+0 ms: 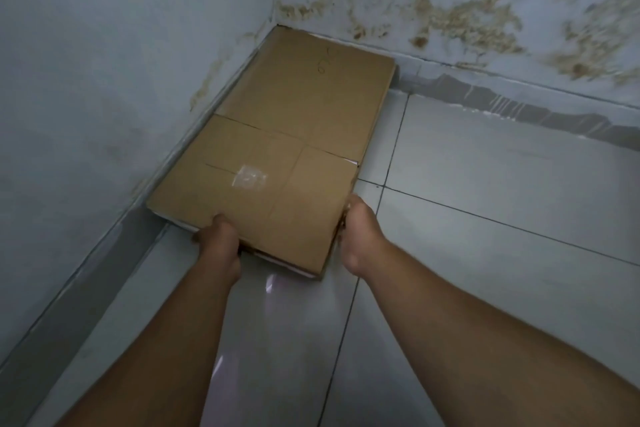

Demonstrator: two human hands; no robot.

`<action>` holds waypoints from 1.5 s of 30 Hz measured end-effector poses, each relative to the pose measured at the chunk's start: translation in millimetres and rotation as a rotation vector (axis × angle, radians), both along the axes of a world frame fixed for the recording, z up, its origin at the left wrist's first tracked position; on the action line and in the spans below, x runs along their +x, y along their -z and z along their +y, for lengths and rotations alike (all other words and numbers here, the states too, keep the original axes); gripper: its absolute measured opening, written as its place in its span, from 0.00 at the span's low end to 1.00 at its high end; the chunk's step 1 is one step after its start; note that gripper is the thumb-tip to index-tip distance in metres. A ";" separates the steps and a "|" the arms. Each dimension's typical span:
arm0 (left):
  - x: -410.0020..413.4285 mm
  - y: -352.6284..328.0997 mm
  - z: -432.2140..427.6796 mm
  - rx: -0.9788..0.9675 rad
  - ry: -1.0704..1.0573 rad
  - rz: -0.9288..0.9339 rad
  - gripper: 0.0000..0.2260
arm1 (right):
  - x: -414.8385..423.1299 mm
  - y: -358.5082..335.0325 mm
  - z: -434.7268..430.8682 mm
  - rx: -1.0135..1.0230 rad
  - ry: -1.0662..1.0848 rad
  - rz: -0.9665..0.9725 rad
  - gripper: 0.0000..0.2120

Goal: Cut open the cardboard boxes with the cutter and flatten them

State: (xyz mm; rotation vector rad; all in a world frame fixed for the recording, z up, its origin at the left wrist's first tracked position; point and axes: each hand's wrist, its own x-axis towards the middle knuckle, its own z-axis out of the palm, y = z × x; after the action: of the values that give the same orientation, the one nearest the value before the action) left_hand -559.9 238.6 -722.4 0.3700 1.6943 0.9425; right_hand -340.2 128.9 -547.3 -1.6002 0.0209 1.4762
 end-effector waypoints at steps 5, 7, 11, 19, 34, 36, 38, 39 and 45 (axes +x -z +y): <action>26.5 -73.0 -23.5 0.035 -0.087 -0.110 0.18 | -7.3 38.0 -11.5 0.013 -0.112 0.014 0.24; 23.3 -63.5 -19.7 0.044 -0.105 -0.153 0.20 | -8.9 38.7 -16.6 0.040 -0.116 0.039 0.25; 17.8 -43.1 -22.4 0.056 -0.165 -0.189 0.27 | -16.1 50.4 -30.8 0.014 -0.046 0.014 0.33; 28.6 -113.1 -40.7 0.032 -0.057 -0.126 0.15 | -8.8 30.7 -49.0 0.363 -0.549 -1.218 0.28; -19.8 -126.2 -58.9 0.102 0.104 -0.473 0.12 | -83.9 26.6 -16.1 0.090 -1.541 -0.912 0.22; -22.3 -121.6 -54.3 0.101 0.116 -0.474 0.12 | -86.6 26.1 -15.4 0.079 -1.542 -0.903 0.20; -23.5 -120.0 -52.2 0.081 0.178 -0.374 0.10 | -88.7 20.7 -15.1 0.038 -1.506 -0.870 0.22; -24.1 -118.0 -51.1 0.064 0.220 -0.274 0.09 | -88.4 15.8 -13.6 0.065 -1.496 -0.859 0.24; -25.5 -119.5 -41.3 0.126 0.404 0.572 0.21 | -49.5 -9.0 8.4 0.209 -0.860 -0.980 0.13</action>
State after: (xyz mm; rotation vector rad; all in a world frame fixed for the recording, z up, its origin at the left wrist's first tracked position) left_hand -585.4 197.3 -602.9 1.1048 1.9617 0.6740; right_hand -389.6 137.2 -538.3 -2.0928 -1.4659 1.0218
